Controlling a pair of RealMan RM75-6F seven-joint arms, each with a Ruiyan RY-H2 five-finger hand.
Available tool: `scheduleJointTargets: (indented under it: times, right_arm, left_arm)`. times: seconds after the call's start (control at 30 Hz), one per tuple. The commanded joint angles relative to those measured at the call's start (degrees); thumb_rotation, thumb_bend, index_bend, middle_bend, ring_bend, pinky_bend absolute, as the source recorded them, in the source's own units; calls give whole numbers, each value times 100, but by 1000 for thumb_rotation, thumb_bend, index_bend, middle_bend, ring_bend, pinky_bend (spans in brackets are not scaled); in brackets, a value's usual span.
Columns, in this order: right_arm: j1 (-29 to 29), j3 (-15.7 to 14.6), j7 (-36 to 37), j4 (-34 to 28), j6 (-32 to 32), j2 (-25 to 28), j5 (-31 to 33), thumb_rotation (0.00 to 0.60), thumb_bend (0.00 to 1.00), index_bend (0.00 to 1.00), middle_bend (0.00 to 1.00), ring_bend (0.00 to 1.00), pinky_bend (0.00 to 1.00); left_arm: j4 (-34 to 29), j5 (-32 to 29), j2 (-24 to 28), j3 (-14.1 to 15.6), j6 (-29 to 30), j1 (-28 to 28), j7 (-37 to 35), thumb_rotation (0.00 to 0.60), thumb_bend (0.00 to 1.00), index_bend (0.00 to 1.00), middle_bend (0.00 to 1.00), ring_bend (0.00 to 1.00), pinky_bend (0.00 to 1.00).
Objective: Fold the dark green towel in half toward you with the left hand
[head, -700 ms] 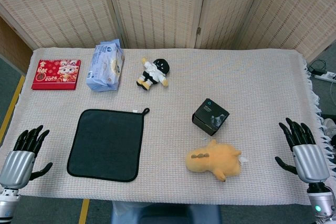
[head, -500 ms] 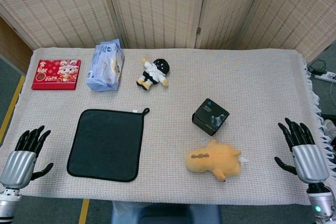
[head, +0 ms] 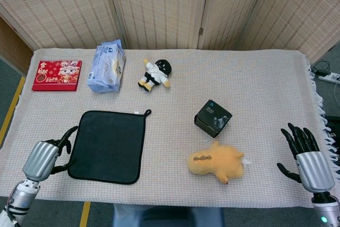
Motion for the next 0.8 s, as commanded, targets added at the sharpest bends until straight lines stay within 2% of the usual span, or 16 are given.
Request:
scheduleJointTargets:
  times: [0.03,0.13,0.3,0.57,0.8]
  right_arm:
    - [-11,-20,-44,-14,-7,-4,-10,600,268,0,0,0,0]
    - [-48,-80,-172,-37,157,-60,-269,600,269,0,0,0,0]
    - [-81,-255,26,30,421,-58,-807,600,269,0,0,0,0]
    - [-24,-150,348,25,212,74,-426,600,269,0,0,0,0]
    - [28,-105,492,31,26,121,-218,600,269,0,0,0,0]
  left_arm:
    - [-445,-502,83,-245,-888,-566,-10,600,283,389,1000,1000,1000]
    - [-548,-1021,9,-423,-1572,-930,118,600,286,375,1000,1000,1000]
    - [-130,-1729,-418,-710,-2254,-1442,561,600,329,382,1000,1000,1000]
    - [626,-2549,-948,-991,-2782,-1953,902,600,342,316,1000,1000,1000]
    - [1348,-3374,-1276,-1225,-3358,-2385,997,600,395,394,1000,1000,1000]
